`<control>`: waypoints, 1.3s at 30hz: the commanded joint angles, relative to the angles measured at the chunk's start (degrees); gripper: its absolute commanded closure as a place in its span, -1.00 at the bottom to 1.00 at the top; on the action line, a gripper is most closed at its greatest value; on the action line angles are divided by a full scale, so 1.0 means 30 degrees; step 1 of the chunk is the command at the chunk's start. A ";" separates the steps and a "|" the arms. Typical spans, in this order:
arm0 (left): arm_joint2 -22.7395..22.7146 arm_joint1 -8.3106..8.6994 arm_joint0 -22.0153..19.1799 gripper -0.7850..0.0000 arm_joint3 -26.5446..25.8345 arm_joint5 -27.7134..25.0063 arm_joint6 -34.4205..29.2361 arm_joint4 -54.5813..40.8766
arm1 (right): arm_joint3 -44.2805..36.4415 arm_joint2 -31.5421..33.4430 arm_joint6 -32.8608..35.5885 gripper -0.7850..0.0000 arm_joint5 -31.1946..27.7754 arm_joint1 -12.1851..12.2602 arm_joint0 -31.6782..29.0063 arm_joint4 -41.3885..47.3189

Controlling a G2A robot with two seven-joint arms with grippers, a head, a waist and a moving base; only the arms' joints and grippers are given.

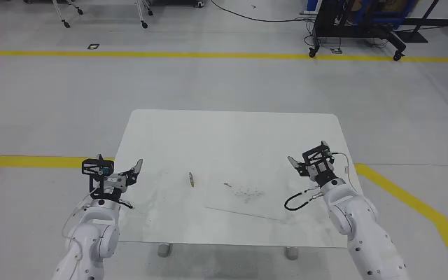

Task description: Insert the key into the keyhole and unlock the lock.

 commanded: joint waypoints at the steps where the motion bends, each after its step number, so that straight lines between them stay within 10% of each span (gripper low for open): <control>1: 0.0000 0.0000 0.0000 -1.00 0.0000 0.0000 0.0000 0.0000 | 0.0826 -0.0916 0.0237 -1.00 -0.1287 -0.0074 0.1036 0.0197; 18: 0.0000 0.0000 0.0000 -1.00 0.0000 0.0000 0.0000 0.0000 | 0.2361 -0.2870 0.1719 -1.00 -0.2197 -0.0338 0.2768 0.0130; 35: 0.0000 0.0000 0.0000 -1.00 0.0000 0.0000 0.0000 0.0000 | 0.6715 -0.8302 0.0509 -1.00 -0.9312 -0.1124 0.7917 -0.0985; 39: 0.0000 0.0000 0.0000 -1.00 0.0000 0.0000 0.0000 0.0000 | 0.7948 -0.8875 0.0659 -0.63 -1.0419 -0.1261 0.8836 -0.0785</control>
